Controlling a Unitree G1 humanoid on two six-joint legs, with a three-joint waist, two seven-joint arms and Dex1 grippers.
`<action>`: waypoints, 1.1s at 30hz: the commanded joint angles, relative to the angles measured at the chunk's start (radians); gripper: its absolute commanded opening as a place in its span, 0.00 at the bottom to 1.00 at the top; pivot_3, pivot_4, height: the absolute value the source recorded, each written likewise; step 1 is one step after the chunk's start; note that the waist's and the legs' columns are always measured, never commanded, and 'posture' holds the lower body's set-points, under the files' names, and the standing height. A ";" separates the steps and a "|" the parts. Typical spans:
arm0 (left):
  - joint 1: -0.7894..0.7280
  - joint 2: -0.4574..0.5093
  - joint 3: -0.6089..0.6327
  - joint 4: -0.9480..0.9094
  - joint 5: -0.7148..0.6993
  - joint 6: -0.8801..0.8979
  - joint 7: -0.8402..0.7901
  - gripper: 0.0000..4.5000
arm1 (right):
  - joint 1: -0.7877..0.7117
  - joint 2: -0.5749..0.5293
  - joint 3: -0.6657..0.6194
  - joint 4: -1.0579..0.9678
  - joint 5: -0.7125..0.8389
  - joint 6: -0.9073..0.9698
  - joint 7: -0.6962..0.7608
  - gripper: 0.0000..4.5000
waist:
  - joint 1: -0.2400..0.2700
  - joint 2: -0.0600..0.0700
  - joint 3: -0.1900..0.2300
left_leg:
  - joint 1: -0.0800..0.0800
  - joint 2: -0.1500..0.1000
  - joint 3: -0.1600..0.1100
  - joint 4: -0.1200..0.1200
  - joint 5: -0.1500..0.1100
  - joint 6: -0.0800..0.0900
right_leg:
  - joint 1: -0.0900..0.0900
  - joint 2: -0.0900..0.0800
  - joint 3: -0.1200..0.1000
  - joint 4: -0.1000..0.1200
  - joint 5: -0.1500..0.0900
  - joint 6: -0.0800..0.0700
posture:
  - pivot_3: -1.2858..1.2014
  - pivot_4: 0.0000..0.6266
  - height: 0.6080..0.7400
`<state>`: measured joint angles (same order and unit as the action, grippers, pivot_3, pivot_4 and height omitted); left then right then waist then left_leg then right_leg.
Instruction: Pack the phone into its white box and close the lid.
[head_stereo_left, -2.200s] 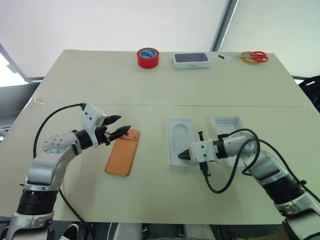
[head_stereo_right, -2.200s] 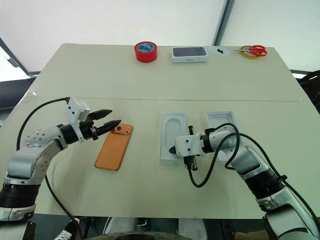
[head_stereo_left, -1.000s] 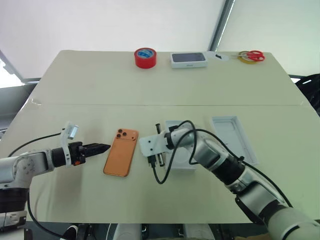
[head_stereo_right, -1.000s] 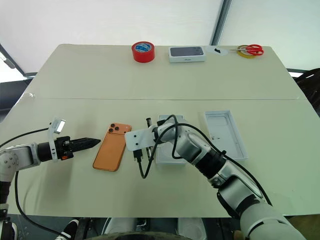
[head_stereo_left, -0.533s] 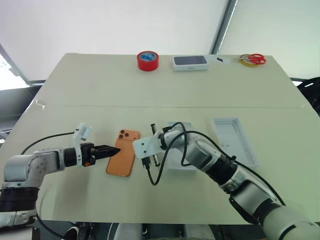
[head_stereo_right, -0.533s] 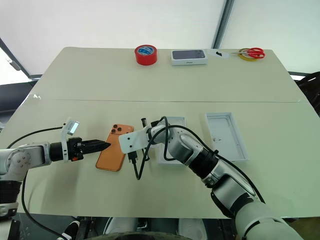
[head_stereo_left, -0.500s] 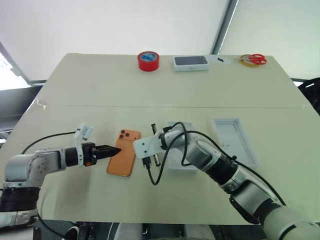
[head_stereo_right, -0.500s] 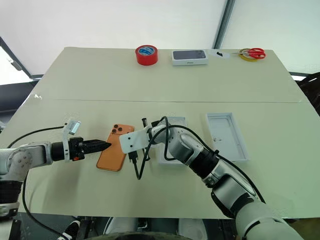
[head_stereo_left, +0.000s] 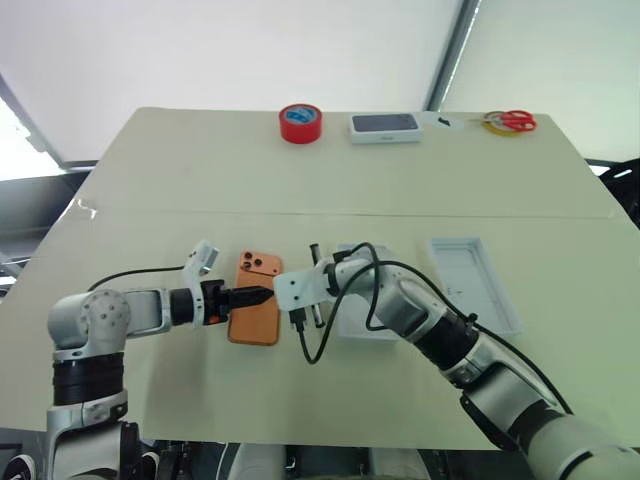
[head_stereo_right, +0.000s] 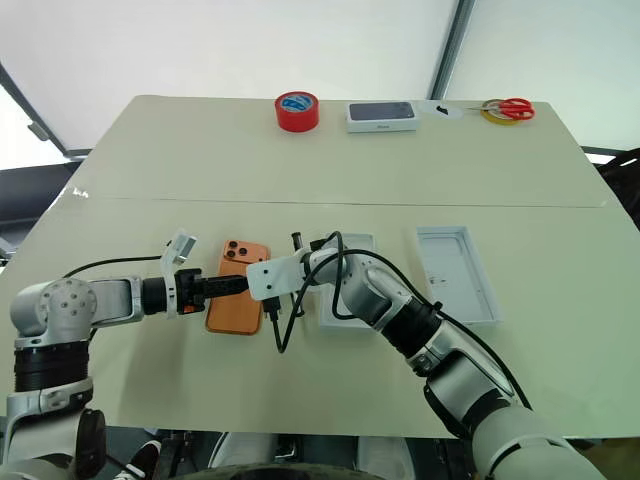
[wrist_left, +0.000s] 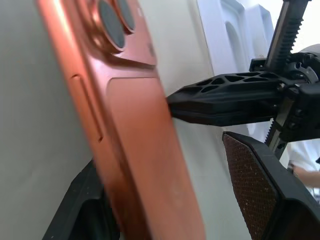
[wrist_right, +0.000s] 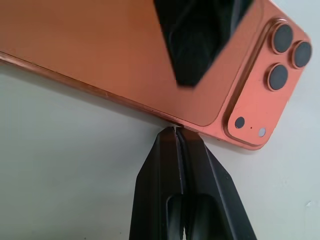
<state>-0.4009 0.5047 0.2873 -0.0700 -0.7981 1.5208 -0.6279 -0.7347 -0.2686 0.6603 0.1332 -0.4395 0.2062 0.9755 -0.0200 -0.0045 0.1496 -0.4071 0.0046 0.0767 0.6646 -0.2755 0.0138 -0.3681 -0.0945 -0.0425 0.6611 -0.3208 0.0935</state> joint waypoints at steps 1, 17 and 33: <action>-0.005 -0.013 -0.031 -0.045 -0.018 0.024 0.015 0.67 | 0.001 0.005 0.012 0.017 -0.003 -0.012 0.005 0.01 | -0.001 0.000 0.000 | 0.000 0.000 0.000 0.000 0.000 0.000 | 0.000 0.000 0.000 0.000 0.000 0.000 | 0.52 0.24 0.92; 0.038 -0.056 0.121 0.093 -0.091 0.013 0.006 0.39 | 0.001 0.001 0.006 0.018 -0.009 -0.026 -0.001 0.00 | -0.001 -0.001 0.001 | -0.001 0.002 0.001 0.000 0.000 -0.001 | -0.001 0.001 0.000 -0.001 0.000 0.000 | 0.52 0.24 0.92; 0.062 -0.049 0.148 0.077 -0.150 -0.027 -0.038 0.01 | 0.012 0.052 -0.198 -0.083 0.235 0.086 0.040 0.00 | -0.001 -0.003 0.003 | -0.001 0.002 0.001 -0.001 0.001 -0.002 | -0.003 0.001 0.000 -0.001 0.000 0.000 | 0.52 0.24 0.92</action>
<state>-0.3397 0.4476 0.4126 0.0508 -0.9070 1.5127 -0.6422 -0.7137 -0.2392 0.5756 0.1376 -0.3389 0.2379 0.9819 -0.0208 -0.0071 0.1525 -0.4088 0.0067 0.0776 0.6638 -0.2749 0.0121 -0.3706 -0.0938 -0.0424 0.6596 -0.3209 0.0935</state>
